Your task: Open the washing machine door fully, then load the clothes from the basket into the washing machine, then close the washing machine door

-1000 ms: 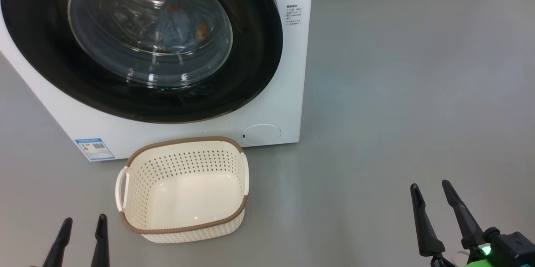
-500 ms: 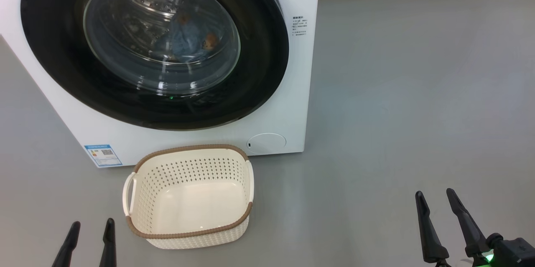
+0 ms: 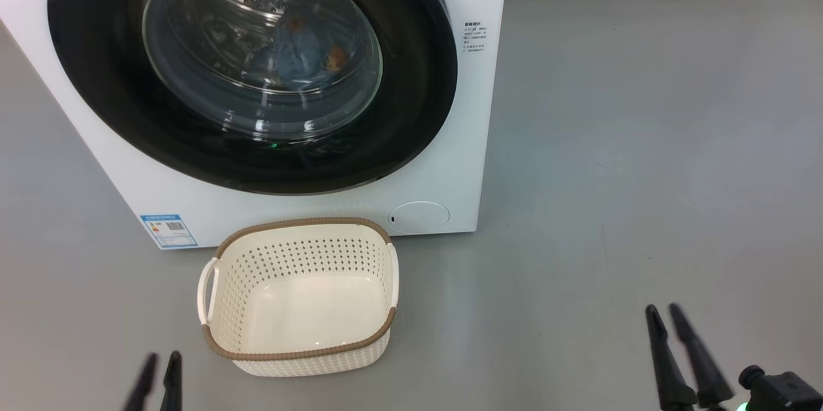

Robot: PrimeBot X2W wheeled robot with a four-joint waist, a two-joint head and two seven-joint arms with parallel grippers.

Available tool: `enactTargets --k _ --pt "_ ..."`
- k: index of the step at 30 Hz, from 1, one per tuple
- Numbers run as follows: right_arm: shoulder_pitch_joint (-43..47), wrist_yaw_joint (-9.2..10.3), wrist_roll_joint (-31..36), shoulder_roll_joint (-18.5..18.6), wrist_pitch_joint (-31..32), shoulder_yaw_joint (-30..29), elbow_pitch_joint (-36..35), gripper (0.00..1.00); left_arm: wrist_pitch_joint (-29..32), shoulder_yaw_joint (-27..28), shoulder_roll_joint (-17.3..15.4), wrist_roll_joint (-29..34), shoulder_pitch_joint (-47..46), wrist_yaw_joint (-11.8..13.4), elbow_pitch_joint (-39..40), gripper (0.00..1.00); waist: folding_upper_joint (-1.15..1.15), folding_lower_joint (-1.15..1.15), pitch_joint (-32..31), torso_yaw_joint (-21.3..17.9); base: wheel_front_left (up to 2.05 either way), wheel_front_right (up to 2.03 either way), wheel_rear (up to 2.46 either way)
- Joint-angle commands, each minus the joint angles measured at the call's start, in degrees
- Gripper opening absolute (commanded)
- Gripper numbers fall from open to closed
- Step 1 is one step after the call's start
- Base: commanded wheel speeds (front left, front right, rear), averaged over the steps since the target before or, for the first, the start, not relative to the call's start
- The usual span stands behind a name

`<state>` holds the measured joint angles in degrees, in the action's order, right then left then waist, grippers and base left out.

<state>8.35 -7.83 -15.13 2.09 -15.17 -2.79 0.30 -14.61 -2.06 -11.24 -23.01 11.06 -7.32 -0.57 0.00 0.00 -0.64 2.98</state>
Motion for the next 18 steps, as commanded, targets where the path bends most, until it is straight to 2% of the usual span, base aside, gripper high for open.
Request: enactTargets --k 1,8,12,18 --pt "0.0 0.00 0.0 0.0 0.0 0.0 0.0 0.00 0.0 0.0 0.0 0.0 0.0 0.0 0.0 0.00 0.00 0.00 0.0 0.0 0.00 0.00 0.00" --pt "-0.6 0.02 -4.4 0.2 0.9 0.2 0.8 0.00 0.9 0.1 0.5 -3.9 -0.7 0.0 -0.7 0.00 0.00 0.13 -0.1 -0.2 0.00 0.00 0.00" --pt "-1.1 0.03 -7.1 0.4 1.4 0.3 1.3 0.00 1.5 0.3 0.6 -6.2 -1.3 0.0 -1.2 0.00 0.00 0.02 0.0 -0.3 0.00 0.00 0.00" --pt "-1.9 0.05 -11.0 0.7 2.2 0.4 2.0 0.00 2.4 0.5 0.9 -9.7 -2.2 0.0 -2.0 0.00 0.00 0.00 0.1 -0.4 0.00 0.00 0.00"
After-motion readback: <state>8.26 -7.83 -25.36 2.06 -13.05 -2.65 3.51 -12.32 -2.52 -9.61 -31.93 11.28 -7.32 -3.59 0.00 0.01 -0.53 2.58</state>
